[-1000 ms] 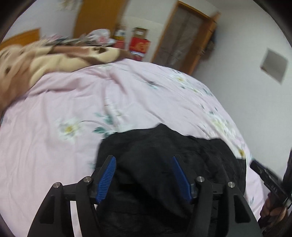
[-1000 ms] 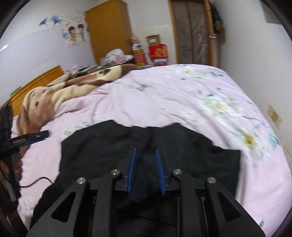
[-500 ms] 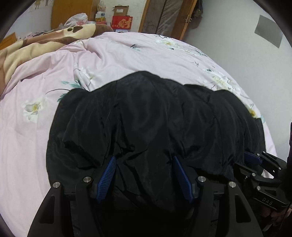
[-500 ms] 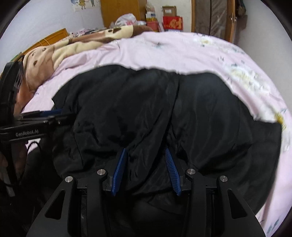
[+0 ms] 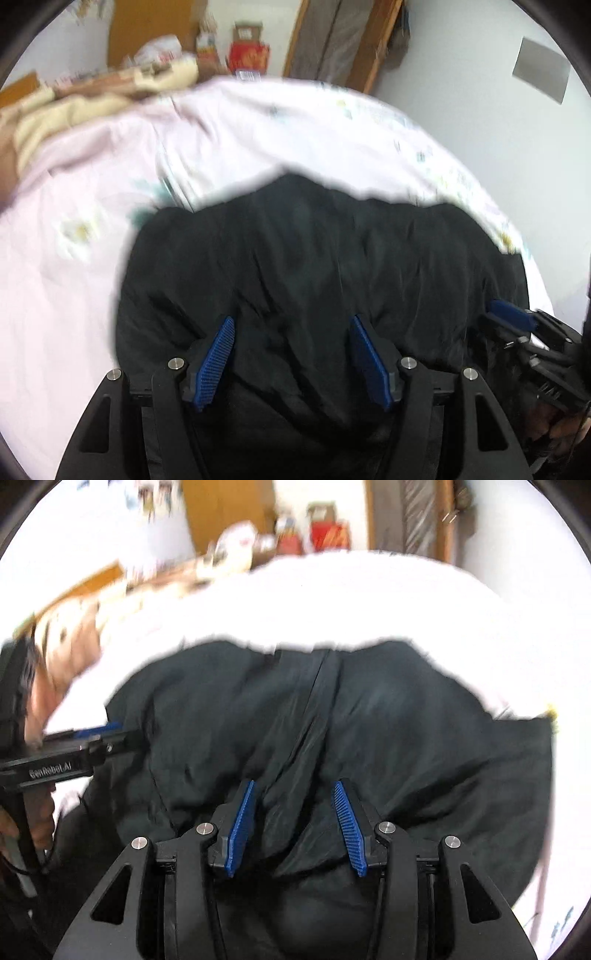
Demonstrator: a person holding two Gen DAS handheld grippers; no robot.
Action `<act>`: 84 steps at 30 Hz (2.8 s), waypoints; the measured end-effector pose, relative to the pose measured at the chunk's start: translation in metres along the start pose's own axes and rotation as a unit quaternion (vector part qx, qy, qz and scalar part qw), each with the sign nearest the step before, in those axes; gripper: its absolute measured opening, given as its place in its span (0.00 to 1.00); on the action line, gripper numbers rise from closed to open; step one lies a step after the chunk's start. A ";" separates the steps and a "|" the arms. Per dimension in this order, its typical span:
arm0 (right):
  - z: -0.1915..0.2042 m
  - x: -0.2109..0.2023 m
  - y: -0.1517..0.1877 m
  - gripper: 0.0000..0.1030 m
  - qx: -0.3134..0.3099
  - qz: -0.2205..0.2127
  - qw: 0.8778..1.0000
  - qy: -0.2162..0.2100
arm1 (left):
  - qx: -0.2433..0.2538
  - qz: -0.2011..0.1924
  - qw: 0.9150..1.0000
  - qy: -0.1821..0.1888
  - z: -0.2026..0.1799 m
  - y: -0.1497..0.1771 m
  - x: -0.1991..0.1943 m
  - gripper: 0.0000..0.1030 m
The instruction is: Fold large clothes
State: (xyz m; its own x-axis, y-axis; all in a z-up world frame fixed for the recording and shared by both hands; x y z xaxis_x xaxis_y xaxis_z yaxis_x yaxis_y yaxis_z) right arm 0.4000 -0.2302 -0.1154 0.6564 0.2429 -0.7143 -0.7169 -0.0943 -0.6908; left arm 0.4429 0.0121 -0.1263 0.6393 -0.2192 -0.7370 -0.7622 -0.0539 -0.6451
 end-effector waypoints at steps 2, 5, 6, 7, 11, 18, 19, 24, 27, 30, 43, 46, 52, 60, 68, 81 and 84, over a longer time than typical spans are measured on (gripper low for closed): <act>-0.006 -0.010 -0.011 0.44 0.005 -0.028 0.999 0.018 | 0.001 -0.022 1.000 -0.012 0.004 -0.014 -0.006 0.64; -0.018 0.002 -0.020 0.44 0.021 -0.019 0.999 0.046 | -0.028 0.000 0.999 -0.032 0.018 -0.022 0.012 0.64; -0.024 0.011 -0.019 0.44 0.030 -0.008 0.998 0.050 | -0.042 0.016 0.998 -0.038 0.023 -0.020 0.021 0.64; -0.027 0.018 -0.015 0.44 0.034 0.002 0.998 0.055 | -0.050 0.023 0.998 -0.038 0.026 -0.016 0.027 0.64; -0.023 0.038 -0.002 0.44 0.010 0.019 0.998 0.064 | -0.005 0.022 0.998 -0.051 0.019 -0.002 0.040 0.64; -0.028 0.054 0.008 0.44 0.013 0.030 0.998 0.061 | -0.031 0.035 0.998 -0.034 0.025 0.009 0.057 0.66; -0.029 0.053 0.009 0.44 0.016 0.029 0.998 0.058 | -0.030 0.034 0.998 -0.034 0.026 0.010 0.057 0.66; -0.024 0.051 0.007 0.44 0.010 0.044 0.997 0.065 | -0.055 0.039 0.998 -0.016 0.032 0.004 0.049 0.65; -0.024 0.033 0.000 0.45 0.036 0.042 0.997 0.056 | -0.072 0.043 0.996 -0.006 0.035 0.000 0.026 0.65; -0.016 -0.003 -0.002 0.47 0.040 0.015 0.998 0.055 | -0.068 0.039 0.997 -0.001 0.033 0.003 -0.008 0.65; 0.030 -0.163 0.029 0.49 0.049 -0.064 0.996 0.029 | -0.064 -0.008 0.998 0.007 0.049 0.056 -0.180 0.70; 0.038 -0.185 0.041 0.49 0.042 -0.068 0.996 0.035 | -0.063 -0.014 0.998 0.006 0.051 0.071 -0.206 0.71; 0.045 -0.233 0.073 0.49 0.047 -0.077 0.995 0.037 | -0.063 -0.010 0.998 -0.003 0.063 0.119 -0.258 0.71; 0.047 -0.292 0.111 0.53 0.051 -0.091 0.993 0.051 | -0.041 -0.004 0.998 -0.055 0.100 0.165 -0.323 0.71; 0.041 -0.310 0.163 0.62 0.072 -0.073 0.991 0.083 | -0.059 0.000 0.997 -0.042 0.102 0.210 -0.324 0.83; -0.021 -0.266 0.258 0.63 0.170 -0.004 0.976 0.135 | -0.066 0.085 0.994 -0.025 0.077 0.274 -0.236 0.83; -0.029 -0.255 0.265 0.63 0.168 0.008 0.974 0.152 | -0.068 0.097 0.993 -0.029 0.071 0.278 -0.221 0.83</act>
State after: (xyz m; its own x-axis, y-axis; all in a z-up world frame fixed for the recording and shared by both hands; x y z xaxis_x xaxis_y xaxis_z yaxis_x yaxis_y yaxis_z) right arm 0.0492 -0.3449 -0.1195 0.6467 -0.0570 -0.7606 -0.7311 0.2380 -0.6394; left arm 0.0967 0.1149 -0.1573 0.4803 -0.1830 -0.8578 -0.8761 -0.1474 -0.4591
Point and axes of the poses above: each gripper's, at about its wrist camera, not at the fingertips, and x roughly the way its jaws point, z to its left, y to its underside, the point moved 2 cm from there along x, roughly the way its jaws point, and after that the axes turned 2 degrees about -z, right-handed, at the moved point
